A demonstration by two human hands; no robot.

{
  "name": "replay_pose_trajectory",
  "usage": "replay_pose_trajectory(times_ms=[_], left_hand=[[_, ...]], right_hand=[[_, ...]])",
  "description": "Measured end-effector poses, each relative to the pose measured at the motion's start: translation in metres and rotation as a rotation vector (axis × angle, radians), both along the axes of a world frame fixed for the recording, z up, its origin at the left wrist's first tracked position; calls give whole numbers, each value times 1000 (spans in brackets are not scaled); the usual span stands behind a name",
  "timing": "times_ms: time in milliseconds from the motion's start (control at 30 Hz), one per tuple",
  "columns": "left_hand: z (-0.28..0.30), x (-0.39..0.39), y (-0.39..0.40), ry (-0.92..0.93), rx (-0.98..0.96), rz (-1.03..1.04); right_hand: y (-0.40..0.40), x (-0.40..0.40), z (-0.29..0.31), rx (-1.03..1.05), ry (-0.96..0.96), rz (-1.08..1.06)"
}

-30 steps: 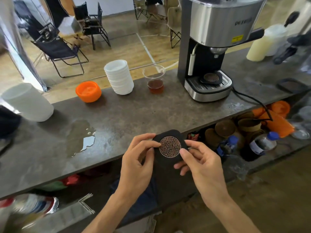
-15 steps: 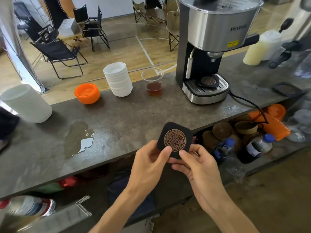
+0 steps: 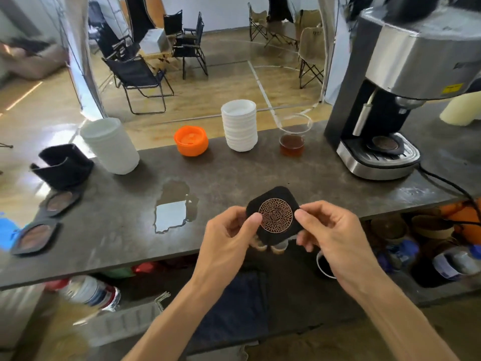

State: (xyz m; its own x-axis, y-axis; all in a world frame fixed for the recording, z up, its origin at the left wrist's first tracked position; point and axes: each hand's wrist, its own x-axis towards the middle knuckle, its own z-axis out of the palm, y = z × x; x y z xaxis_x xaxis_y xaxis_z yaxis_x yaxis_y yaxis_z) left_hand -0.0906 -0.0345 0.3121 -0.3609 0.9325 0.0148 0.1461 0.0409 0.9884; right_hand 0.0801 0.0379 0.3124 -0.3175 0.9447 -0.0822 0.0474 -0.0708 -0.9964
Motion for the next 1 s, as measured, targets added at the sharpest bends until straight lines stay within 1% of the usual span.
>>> replay_pose_trajectory(times_ms=[100, 267, 400, 533, 667, 800, 900, 1000], left_hand=[[4, -36, -15, -45, 24, 118], [13, -122, -41, 31, 24, 261], [22, -213, -63, 90, 5, 350], [36, -288, -76, 219, -16, 406], [47, -378, -77, 246, -48, 514], [55, -451, -55, 276, -74, 605], [54, -492, -35, 289, -173, 616], [40, -518, -17, 334, -327, 566]], right_hand=[[-11, -48, 4, -45, 52, 32], [-30, -141, 13, -56, 47, 99], [-48, -232, 23, -34, 31, 151], [-54, -312, 34, 3, -23, 185], [-52, -407, 47, 93, -139, 220], [-32, -487, 58, 219, -273, 207], [-15, -535, 62, 266, -426, 176], [3, -567, 52, 275, -603, 195]])
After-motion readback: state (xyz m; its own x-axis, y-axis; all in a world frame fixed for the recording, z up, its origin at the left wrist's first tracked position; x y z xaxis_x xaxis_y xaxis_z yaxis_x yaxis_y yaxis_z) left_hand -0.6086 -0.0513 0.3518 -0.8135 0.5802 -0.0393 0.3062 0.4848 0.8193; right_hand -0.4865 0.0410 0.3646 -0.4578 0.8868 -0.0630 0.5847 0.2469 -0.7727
